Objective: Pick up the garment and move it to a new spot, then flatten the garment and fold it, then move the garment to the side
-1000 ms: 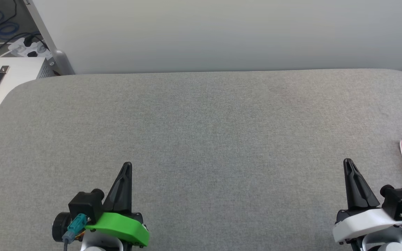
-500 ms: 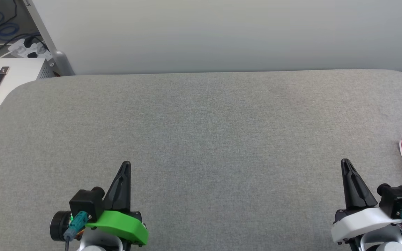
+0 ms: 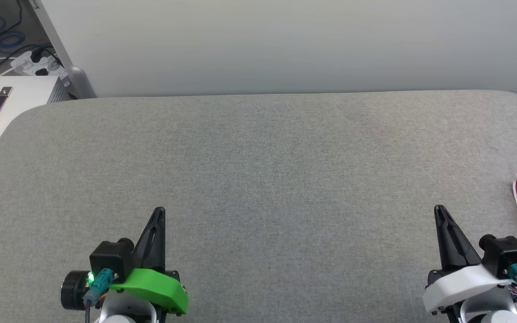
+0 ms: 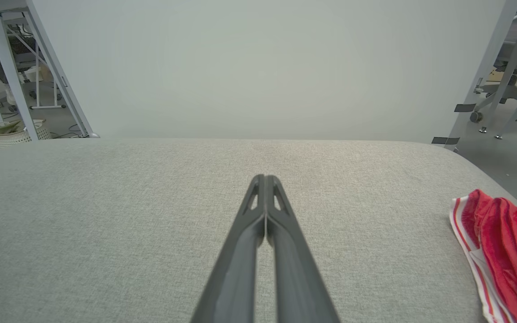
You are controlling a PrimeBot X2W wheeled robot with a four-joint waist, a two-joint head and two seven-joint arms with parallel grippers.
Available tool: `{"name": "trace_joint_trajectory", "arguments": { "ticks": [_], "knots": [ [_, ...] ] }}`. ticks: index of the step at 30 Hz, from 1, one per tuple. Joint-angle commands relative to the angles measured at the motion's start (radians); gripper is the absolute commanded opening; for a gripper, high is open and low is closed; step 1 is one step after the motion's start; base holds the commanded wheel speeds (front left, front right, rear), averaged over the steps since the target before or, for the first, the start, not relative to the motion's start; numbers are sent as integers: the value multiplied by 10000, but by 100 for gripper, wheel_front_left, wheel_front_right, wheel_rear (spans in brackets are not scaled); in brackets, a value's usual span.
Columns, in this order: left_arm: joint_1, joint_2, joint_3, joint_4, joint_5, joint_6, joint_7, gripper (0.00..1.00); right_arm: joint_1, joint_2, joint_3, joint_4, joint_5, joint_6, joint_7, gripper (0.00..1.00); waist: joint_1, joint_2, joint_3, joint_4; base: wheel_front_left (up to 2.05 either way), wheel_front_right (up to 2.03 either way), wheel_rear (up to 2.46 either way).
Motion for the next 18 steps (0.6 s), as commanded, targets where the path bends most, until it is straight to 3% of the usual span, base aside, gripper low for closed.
{"name": "trace_joint_trajectory", "arguments": {
  "ticks": [1, 18],
  "knots": [
    [-35, -35, 55, -73, 109, 88, 41, 0, -79, 65, 31, -96, -101, -4, 71, 0, 0, 0, -3, 0, 0, 0, 0],
    [-47, -47, 153, -244, 427, 260, 383, 0, -110, 147, 68, -203, -344, -5, 415, 0, 0, 0, -39, -9, 0, 0, 0]
  ]
}}
